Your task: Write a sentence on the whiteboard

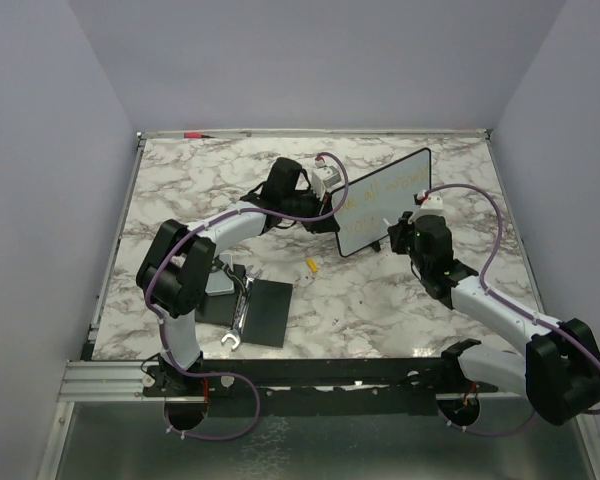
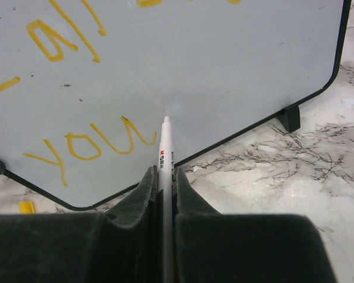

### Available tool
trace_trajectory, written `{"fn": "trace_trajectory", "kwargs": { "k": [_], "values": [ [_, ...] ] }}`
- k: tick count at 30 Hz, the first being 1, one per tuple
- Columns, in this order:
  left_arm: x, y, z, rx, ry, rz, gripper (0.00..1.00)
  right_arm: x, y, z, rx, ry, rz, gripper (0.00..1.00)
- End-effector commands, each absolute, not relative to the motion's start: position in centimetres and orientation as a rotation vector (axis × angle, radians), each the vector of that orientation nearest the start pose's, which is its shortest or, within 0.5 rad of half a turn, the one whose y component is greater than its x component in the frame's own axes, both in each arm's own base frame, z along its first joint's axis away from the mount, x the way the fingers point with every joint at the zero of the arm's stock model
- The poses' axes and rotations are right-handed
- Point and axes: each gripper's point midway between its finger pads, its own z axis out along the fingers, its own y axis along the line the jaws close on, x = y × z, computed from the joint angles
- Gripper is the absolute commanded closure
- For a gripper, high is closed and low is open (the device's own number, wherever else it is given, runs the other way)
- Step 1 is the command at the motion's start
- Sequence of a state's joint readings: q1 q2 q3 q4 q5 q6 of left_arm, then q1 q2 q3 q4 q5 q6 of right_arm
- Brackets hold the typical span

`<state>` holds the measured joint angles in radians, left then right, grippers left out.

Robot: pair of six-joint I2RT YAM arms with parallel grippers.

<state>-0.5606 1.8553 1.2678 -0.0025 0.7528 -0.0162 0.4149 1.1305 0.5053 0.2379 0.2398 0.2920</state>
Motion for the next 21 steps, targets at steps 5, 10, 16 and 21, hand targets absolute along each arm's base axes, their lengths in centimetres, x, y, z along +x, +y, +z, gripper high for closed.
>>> {"fn": "trace_trajectory", "kwargs": {
  "k": [5, 10, 16, 21],
  "values": [
    [33.17, -35.81, 14.6, 1.059, 1.906, -1.149, 1.0, 33.51, 11.59, 11.77, 0.048, 1.981, 0.245, 0.99],
    [33.19, -35.8, 14.47, 1.058, 1.909, -1.15, 1.0, 33.58, 11.58, 11.46, 0.048, 1.989, 0.239, 0.99],
    [33.14, -35.83, 14.45, 1.059, 1.909, -1.151, 1.0, 33.7, 11.74, 11.12, 0.044, 1.997, 0.241, 0.99],
    [33.19, -35.8, 14.38, 1.059, 1.911, -1.15, 1.0, 33.81, 11.83, 11.19, 0.043, 1.992, 0.245, 0.99]
  ]
}}
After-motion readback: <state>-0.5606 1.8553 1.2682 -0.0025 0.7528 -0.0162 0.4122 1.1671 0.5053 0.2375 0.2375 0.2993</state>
